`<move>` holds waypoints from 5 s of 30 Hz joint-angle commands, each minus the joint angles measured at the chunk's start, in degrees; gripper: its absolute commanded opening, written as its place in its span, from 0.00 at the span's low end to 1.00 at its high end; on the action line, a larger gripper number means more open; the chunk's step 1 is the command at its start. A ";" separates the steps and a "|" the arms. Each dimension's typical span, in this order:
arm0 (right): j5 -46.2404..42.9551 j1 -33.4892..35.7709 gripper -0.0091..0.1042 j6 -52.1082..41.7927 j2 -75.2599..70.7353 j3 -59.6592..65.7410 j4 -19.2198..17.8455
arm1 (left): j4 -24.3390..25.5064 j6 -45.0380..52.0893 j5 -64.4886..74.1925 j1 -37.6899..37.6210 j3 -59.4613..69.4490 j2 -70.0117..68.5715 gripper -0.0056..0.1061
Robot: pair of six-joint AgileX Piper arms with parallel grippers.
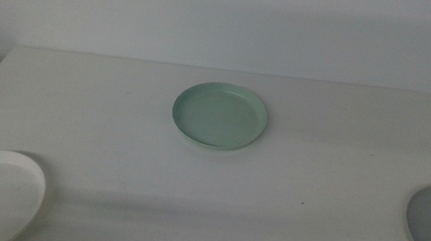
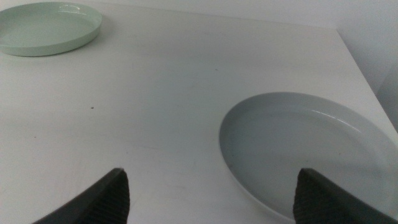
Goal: Stack the three bowls on top of each other.
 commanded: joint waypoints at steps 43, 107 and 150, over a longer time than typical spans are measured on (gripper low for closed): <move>-3.36 -0.25 0.70 -0.28 -1.58 -0.30 -0.54 | 2.28 -4.02 39.76 -0.03 -59.02 53.86 0.86; -3.36 -0.25 0.70 -0.28 -1.58 -0.30 -0.54 | -9.88 36.92 39.74 26.76 -68.42 109.00 0.38; -3.36 -0.25 0.70 -0.28 -1.58 -0.30 -0.54 | -22.70 12.80 49.92 -22.85 -85.89 107.10 0.00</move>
